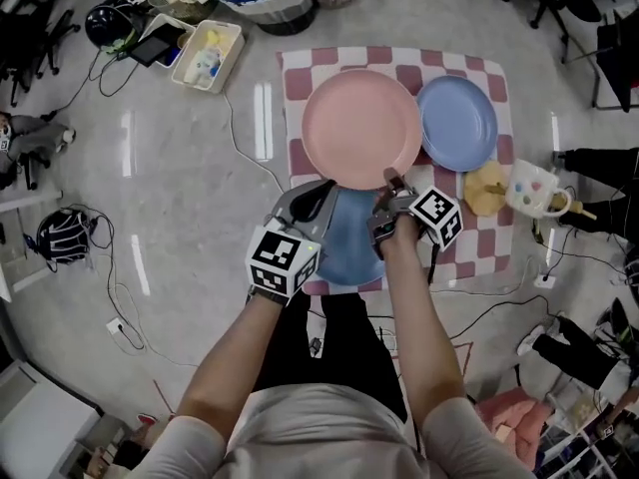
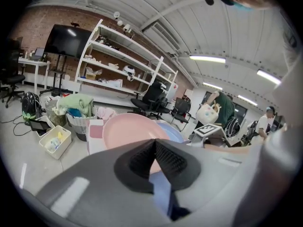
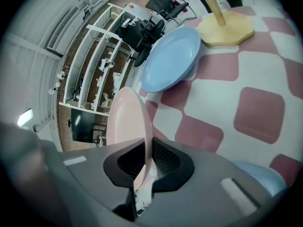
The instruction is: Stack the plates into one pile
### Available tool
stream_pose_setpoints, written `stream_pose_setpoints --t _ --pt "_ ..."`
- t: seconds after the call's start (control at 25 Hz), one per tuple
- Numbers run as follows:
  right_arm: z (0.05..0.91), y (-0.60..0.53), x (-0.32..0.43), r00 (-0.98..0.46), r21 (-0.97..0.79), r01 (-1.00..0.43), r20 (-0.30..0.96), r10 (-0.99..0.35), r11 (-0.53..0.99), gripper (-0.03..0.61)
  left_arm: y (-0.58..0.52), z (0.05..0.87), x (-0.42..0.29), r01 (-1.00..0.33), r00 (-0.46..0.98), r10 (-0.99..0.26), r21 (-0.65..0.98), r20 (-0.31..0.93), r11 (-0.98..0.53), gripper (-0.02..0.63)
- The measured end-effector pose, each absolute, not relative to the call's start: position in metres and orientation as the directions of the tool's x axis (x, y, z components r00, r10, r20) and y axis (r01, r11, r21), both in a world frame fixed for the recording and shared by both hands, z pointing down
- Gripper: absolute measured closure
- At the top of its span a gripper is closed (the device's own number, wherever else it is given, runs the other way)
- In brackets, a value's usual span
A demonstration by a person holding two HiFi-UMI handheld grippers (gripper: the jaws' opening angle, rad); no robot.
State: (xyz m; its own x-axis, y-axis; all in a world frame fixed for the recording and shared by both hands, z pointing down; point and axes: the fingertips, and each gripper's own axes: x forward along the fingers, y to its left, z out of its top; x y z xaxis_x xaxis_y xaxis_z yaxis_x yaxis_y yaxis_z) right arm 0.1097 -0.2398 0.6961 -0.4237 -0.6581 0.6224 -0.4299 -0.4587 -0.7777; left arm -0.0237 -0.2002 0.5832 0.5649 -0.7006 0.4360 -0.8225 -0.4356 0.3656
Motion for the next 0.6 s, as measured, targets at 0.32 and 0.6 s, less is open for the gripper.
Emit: stream_pose_setpoints --t 0.32,0.6 --pt "0.682 -0.170 0.118 -0.385 -0.767 -0.420 0.635 -0.670 -0.486 0.543 -0.167 0.565 -0.020 -0.789 0.614 -0.672 0.362 0.415 -0.497 0.607" --pt "0.682 -0.107 0.123 -0.357 -0.748 -0.417 0.658 -0.663 -0.517 0.541 -0.131 0.559 -0.021 -0.768 0.641 -0.647 0.356 0.413 -0.533 0.607"
